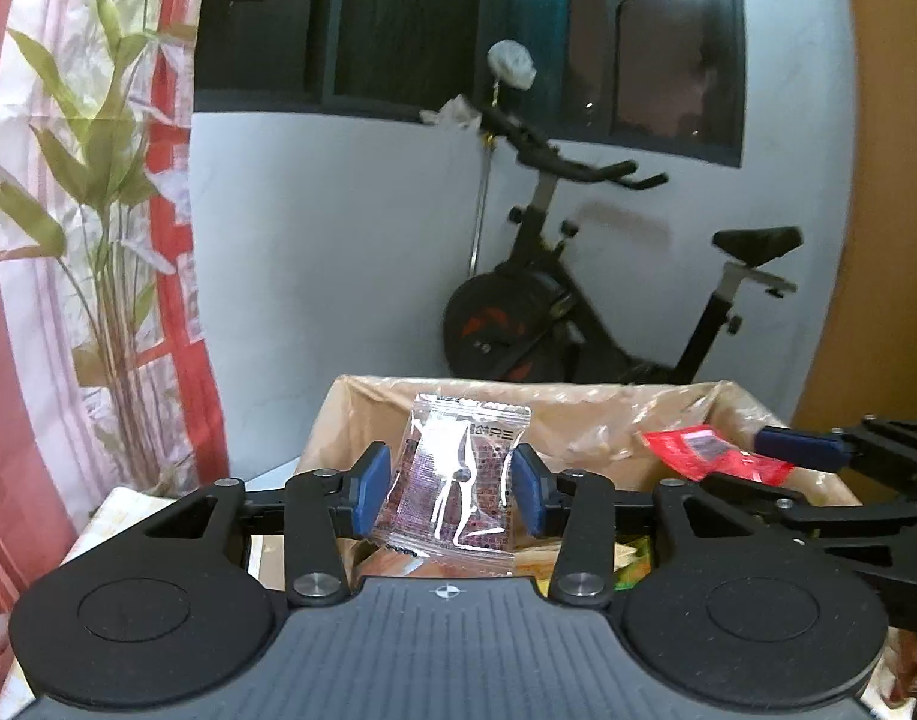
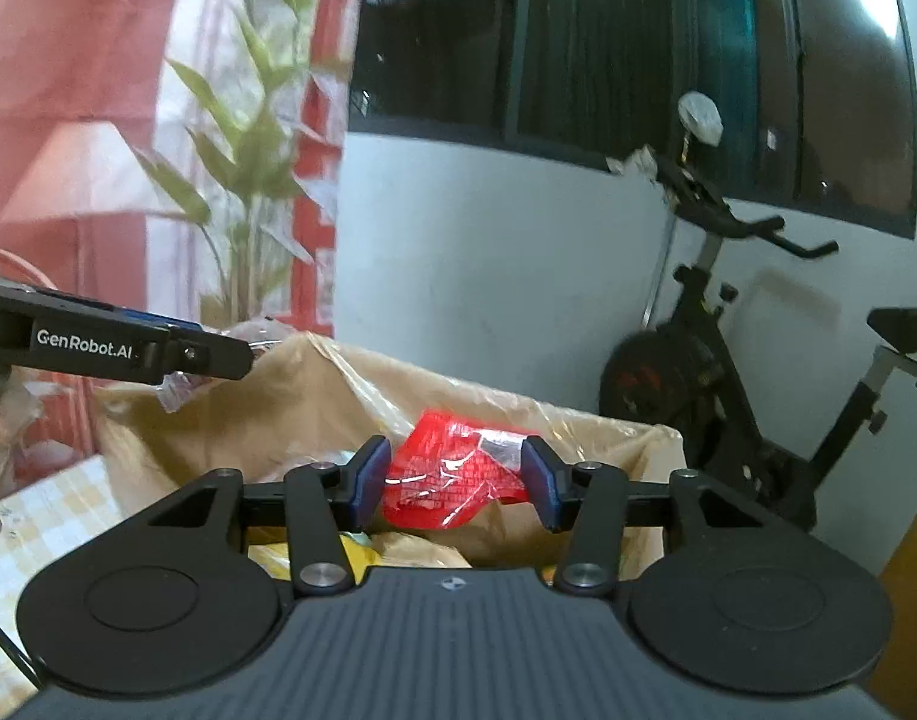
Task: Organize snacks
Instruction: 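Open the left tool to drop the clear packet into the box, then move both open tools back down to the snack pile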
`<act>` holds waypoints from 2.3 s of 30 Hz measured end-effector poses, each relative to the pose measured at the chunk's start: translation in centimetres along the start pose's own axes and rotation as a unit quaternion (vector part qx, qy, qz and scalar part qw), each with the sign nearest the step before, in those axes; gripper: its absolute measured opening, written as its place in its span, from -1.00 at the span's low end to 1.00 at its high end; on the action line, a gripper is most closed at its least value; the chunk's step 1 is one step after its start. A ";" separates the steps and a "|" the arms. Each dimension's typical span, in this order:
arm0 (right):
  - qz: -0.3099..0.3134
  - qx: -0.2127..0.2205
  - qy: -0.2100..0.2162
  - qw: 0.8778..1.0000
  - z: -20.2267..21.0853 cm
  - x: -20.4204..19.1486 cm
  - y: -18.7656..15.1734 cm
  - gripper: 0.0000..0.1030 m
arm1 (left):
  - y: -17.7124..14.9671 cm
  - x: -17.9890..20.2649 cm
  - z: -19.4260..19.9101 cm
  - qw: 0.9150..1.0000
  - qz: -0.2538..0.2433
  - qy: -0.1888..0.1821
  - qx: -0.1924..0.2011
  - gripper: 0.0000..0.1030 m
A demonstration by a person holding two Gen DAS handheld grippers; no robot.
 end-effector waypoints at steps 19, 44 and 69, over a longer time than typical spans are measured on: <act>-0.055 -0.021 -0.021 0.998 4.0 2.1 -0.6 0.25 | -0.5 0.9 6.0 1.000 -0.010 -0.004 0.023 0.41; -0.027 -0.026 0.044 0.998 10.8 -2.8 -8.6 0.34 | -12.1 2.9 11.5 0.998 0.043 -0.022 -0.032 0.39; -0.170 -0.229 0.013 0.958 5.3 -2.3 -23.2 0.24 | -20.7 4.1 9.8 0.990 0.078 -0.039 -0.114 0.11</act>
Point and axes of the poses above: each gripper's, at about its wrist camera, not at the fingertips, and z roughly against the way its jaws point, x to its right, y to its top, the point moved 7 cm from there along -z, roughly the way its jaws point, and after that the axes turned 13 degrees about -z, right-handed, at the moved point
